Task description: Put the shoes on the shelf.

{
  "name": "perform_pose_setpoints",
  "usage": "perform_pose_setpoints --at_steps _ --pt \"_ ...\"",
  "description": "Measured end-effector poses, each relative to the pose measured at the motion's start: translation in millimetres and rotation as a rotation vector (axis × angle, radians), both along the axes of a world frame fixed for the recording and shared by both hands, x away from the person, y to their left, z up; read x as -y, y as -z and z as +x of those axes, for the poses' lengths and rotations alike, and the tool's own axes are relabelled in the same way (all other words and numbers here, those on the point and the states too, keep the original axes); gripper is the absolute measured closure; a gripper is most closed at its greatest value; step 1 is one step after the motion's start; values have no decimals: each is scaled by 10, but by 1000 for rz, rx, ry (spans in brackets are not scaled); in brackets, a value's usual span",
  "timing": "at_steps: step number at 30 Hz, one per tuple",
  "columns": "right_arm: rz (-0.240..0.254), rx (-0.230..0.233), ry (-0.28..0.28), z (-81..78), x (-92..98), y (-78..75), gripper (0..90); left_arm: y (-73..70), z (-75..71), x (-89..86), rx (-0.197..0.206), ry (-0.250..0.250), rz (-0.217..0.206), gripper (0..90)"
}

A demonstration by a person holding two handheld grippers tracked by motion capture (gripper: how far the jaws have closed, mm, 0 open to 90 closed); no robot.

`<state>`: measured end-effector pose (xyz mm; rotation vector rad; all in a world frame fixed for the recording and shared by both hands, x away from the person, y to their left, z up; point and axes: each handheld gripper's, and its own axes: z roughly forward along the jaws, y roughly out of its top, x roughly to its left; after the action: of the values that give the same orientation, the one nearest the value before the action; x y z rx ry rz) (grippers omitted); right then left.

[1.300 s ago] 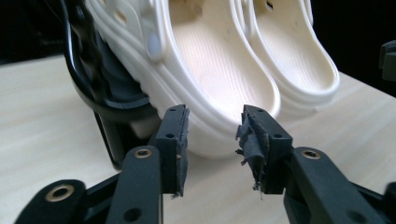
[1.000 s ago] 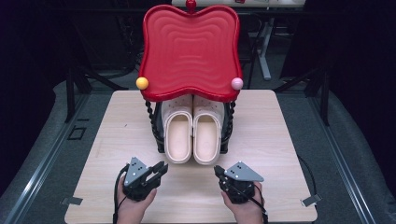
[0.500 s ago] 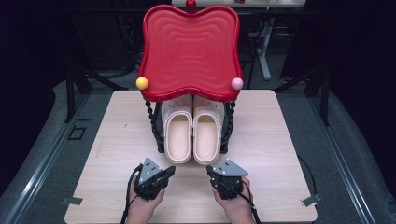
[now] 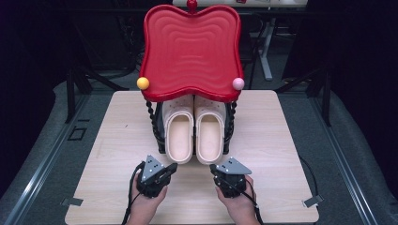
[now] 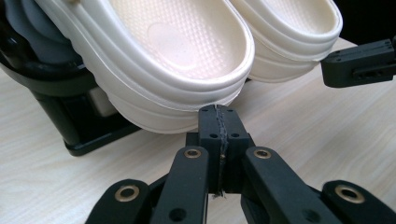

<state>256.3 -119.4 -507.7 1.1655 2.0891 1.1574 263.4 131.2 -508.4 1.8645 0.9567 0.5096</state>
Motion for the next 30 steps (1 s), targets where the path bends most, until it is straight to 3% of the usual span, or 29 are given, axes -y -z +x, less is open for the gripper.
perform_pose_setpoints --at_steps 8,16,30 --pt "-21 33 19 4 39 -83 900 -112 32 -106 23 -40 0 899" --pt "-26 42 41 110 72 -164 900 -164 169 -190 29 -72 1 899" --pt "-39 51 61 380 36 -264 900 -270 450 -133 35 -88 13 899"
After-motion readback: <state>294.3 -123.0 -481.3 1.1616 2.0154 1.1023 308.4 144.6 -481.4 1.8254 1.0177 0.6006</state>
